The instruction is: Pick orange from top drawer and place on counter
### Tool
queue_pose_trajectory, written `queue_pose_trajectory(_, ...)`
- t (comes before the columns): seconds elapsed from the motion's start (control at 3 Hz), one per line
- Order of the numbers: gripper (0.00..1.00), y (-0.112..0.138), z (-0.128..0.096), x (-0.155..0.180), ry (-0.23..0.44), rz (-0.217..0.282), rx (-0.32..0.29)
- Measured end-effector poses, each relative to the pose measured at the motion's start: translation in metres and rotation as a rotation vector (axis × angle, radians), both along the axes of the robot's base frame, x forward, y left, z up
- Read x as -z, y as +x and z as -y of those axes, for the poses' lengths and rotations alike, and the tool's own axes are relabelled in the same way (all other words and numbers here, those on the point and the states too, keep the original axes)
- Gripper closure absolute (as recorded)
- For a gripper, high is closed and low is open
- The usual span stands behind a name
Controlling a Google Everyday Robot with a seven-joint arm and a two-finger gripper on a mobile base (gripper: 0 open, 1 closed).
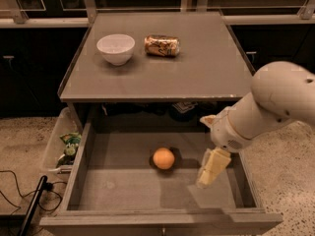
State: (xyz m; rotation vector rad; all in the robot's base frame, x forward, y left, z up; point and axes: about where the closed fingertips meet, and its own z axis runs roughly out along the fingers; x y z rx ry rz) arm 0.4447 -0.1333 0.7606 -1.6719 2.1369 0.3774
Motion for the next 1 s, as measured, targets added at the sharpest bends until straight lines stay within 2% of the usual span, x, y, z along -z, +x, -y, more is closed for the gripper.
queue_pose_trajectory(0.33, 0.0, 0.028, -0.027, 0.049, 0.085, 0.03, -0.014)
queue_pose_trajectory(1.0, 0.0, 0.068, -0.058, 0.111, 0.243, 0.127, -0.019)
